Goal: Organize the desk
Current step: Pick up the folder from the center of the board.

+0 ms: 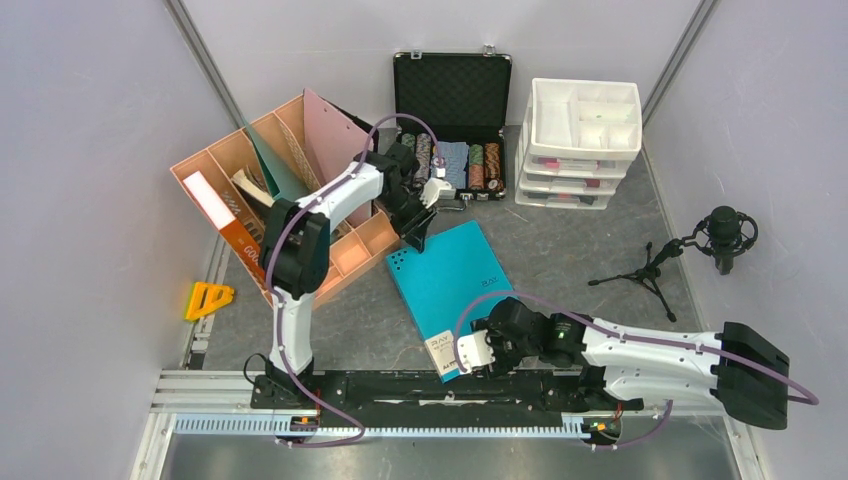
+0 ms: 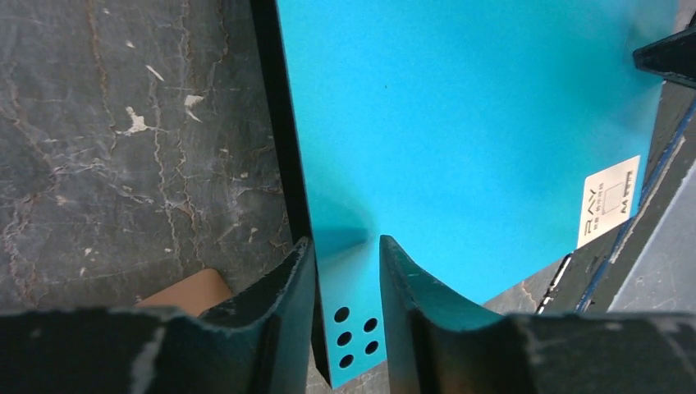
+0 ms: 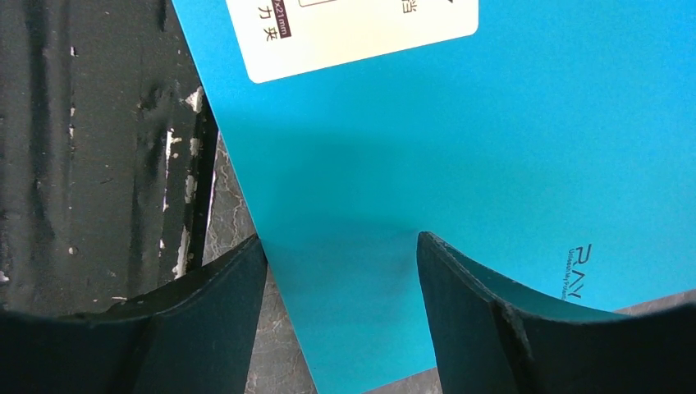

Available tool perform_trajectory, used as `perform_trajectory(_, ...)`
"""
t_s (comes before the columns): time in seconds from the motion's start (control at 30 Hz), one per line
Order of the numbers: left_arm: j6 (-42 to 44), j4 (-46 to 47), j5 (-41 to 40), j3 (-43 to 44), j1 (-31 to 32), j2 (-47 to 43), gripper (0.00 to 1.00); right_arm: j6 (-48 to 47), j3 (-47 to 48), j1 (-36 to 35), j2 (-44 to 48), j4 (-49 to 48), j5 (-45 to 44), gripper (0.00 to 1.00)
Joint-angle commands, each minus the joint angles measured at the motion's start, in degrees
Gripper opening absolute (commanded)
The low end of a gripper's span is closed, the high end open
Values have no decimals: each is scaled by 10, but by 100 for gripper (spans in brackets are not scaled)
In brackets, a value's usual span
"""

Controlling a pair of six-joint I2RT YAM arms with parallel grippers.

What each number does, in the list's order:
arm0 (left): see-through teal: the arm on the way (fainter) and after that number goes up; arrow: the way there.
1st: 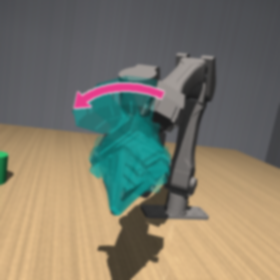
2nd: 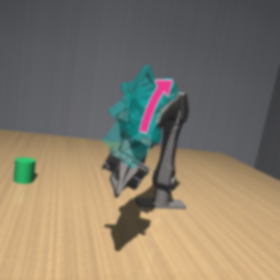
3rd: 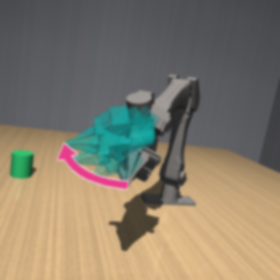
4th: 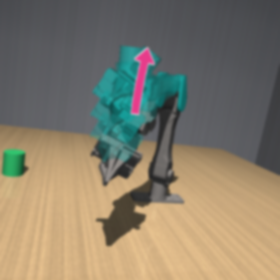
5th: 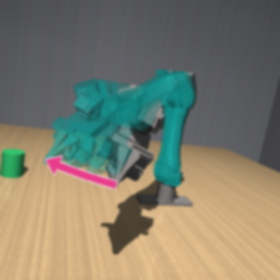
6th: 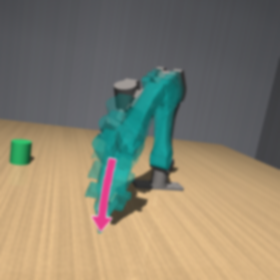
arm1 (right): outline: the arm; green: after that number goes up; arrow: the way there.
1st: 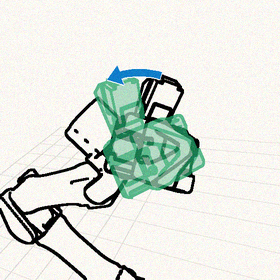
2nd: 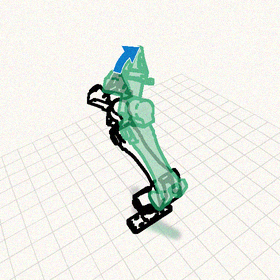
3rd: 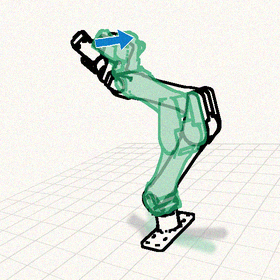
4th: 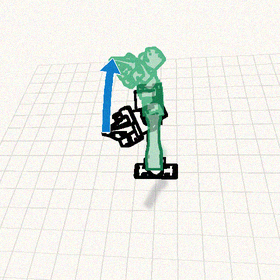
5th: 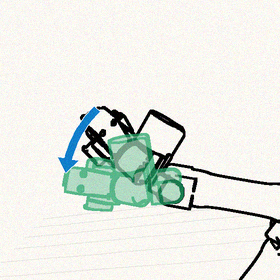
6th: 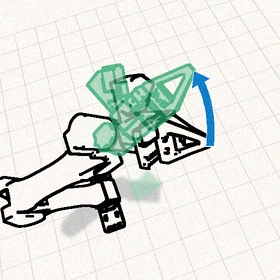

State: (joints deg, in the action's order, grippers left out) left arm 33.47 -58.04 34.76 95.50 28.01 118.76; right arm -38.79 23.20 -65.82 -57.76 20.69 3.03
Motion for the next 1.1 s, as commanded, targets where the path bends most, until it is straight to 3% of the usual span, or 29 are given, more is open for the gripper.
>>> perform_trajectory(0.0,-32,-159,173,30,26,-29,34,-25,-34,24,-7,-52,-110,72)
perform_trajectory(0.2,-13,-233,182,77,18,-26,22,-25,-46,34,-3,-59,-117,71)
perform_trajectory(0.33,7,-296,199,114,18,-11,20,-30,-49,37,-8,-68,-128,71)
perform_trajectory(0.43,36,-359,206,139,18,6,21,-37,-52,39,-18,-77,-140,71)
perform_trajectory(0.77,21,-362,208,116,19,-28,40,-43,-45,56,-49,-111,-155,70)
perform_trajectory(0.9,20,-362,217,108,19,-41,41,-43,-40,68,-66,-121,-160,69)
perform_trajectory(1.07,13,-363,218,98,19,-57,33,-49,-39,78,-85,-131,-171,68)
